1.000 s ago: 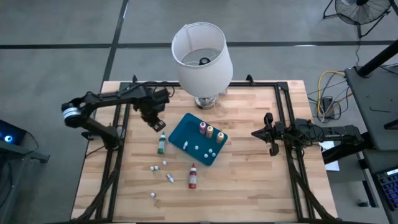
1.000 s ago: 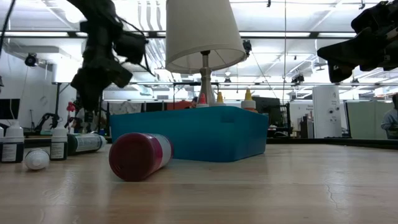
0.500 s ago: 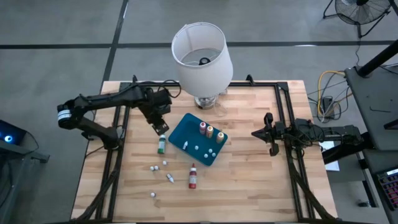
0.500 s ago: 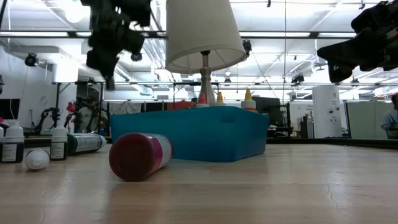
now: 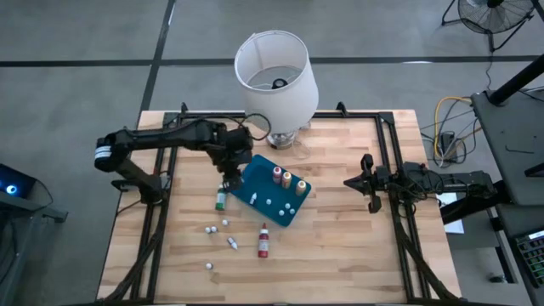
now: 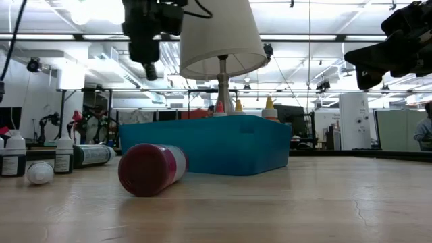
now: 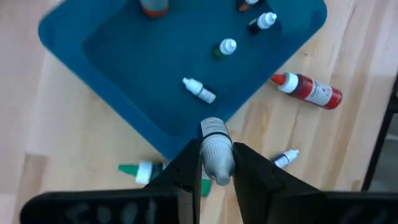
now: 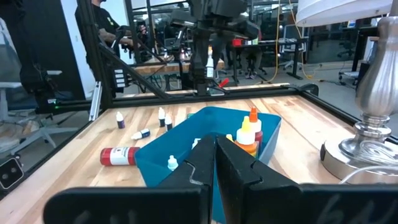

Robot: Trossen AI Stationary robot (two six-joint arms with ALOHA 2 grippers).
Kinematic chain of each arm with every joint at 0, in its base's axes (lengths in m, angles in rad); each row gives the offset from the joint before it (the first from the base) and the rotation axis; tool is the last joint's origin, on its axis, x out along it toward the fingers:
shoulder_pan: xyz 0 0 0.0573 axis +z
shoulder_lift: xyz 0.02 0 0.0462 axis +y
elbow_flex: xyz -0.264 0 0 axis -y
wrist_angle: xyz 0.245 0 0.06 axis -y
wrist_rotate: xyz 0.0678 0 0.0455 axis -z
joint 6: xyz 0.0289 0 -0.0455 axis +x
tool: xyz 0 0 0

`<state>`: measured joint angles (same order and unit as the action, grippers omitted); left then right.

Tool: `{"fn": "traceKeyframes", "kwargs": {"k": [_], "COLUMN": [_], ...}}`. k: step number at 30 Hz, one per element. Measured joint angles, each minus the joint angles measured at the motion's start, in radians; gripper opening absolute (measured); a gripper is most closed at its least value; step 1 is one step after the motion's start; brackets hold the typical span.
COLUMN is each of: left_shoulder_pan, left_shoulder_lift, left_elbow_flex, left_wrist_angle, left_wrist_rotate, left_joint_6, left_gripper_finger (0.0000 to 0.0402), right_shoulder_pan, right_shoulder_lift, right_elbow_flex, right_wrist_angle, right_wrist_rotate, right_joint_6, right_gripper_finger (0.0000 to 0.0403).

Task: Pick & Place food coloring
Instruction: Put the small black food coloring bottle into the blue container

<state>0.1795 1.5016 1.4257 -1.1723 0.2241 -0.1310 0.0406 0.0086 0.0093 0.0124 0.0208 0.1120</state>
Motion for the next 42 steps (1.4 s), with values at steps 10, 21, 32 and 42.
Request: {"fn": "traceKeyframes", "kwargs": {"k": [10,21,32,42], "left_shoulder_pan": [-0.006,-0.027,-0.037,-0.044], "left_shoulder_lift": [0.159,0.265,0.322,0.348], "left_elbow_flex": [0.128,0.160,0.158,0.158], "left_wrist_angle": [0.001,-0.002,0.020,0.019], "left_wrist_rotate": [-0.001,-0.001,-0.001,-0.008], "left_joint_6": [0.142,0.340,0.425,0.389], "left_gripper_finger": [0.0046,0.0046,0.0046,0.0046], "right_shoulder_pan": [0.000,0.000,0.000,0.000], "right_shoulder_lift": [0.001,0.001,0.001,0.001], "right_elbow_flex": [0.000,0.000,0.000,0.000], "right_wrist_angle": [0.000,0.000,0.000,0.000], "right_wrist_rotate": [0.000,0.000,0.000,0.000], "right_joint_6": [0.000,0.000,0.000,0.000], "right_gripper_finger": [0.0008,0.0008,0.0008,0.0008]}}
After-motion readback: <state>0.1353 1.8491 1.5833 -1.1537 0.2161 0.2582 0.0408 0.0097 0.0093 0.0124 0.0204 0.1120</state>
